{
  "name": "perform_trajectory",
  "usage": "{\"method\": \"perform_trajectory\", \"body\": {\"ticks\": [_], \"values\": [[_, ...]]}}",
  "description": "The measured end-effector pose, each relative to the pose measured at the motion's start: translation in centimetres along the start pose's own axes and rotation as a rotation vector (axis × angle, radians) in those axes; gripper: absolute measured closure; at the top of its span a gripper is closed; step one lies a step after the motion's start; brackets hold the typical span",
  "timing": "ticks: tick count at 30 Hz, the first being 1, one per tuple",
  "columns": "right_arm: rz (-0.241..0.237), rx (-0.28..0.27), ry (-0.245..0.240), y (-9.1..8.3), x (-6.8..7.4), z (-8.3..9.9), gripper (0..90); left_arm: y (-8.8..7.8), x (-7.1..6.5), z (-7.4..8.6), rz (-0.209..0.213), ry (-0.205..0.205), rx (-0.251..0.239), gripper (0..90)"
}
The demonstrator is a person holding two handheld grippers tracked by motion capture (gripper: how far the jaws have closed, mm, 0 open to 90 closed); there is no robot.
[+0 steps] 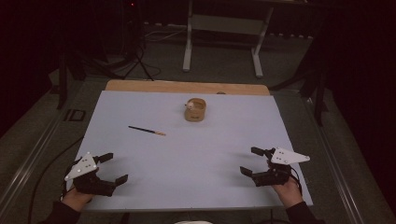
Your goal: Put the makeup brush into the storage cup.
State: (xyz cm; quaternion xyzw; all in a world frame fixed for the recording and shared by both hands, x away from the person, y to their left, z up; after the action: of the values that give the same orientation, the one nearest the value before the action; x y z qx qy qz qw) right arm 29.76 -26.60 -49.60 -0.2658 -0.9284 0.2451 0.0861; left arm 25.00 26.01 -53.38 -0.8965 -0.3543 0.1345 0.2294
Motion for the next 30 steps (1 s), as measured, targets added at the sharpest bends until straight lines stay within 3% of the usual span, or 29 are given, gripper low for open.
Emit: {"method": "perform_trajectory", "body": {"ticks": [3, 7, 12, 18, 22, 28, 30], "values": [[0.006, -0.005, -0.005, -0.1, 0.0, 0.0, 12.7, 0.0, 0.0, -0.1, 0.008, -0.005, 0.000, 0.4], [0.000, -0.020, 0.002, -0.3, -0.1, -0.1, 12.7, -0.1, 0.1, -0.4, 0.008, 0.017, 0.012, 0.4], [0.005, -0.016, 0.009, -0.2, -0.1, -0.1, 12.7, -0.7, 0.7, -1.1, 0.015, 0.007, 0.013, 0.4], [0.020, -0.010, -0.014, -0.3, 0.2, -0.3, 12.7, -1.5, 1.2, -2.6, 0.017, 0.018, 0.014, 0.4], [0.018, -0.007, -0.018, -0.2, 0.3, -0.3, 12.7, -2.1, 1.7, -3.9, 0.021, -0.001, -0.019, 0.3], [0.019, -0.009, -0.018, -0.3, 0.3, -0.3, 12.7, -2.4, 2.2, -5.6, 0.019, 0.021, 0.009, 0.3], [0.014, -0.009, -0.013, -0.3, 0.3, -0.3, 12.7, -2.2, 2.5, -6.7, -0.017, 0.023, 0.034, 0.3]]}}
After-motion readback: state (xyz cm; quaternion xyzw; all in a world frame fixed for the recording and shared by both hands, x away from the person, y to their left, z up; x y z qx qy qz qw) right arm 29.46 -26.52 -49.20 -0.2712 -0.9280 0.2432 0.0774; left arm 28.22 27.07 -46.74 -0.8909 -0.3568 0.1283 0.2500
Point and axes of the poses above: each handheld gripper's, and its own axes: y roughly forward along the jaws, z roughly out of its underside, x roughly to its left, the point moved 3 cm from there along y, roughly forward along the jaws, and after that the axes turned 8 degrees about x, right-handed, at the moved point
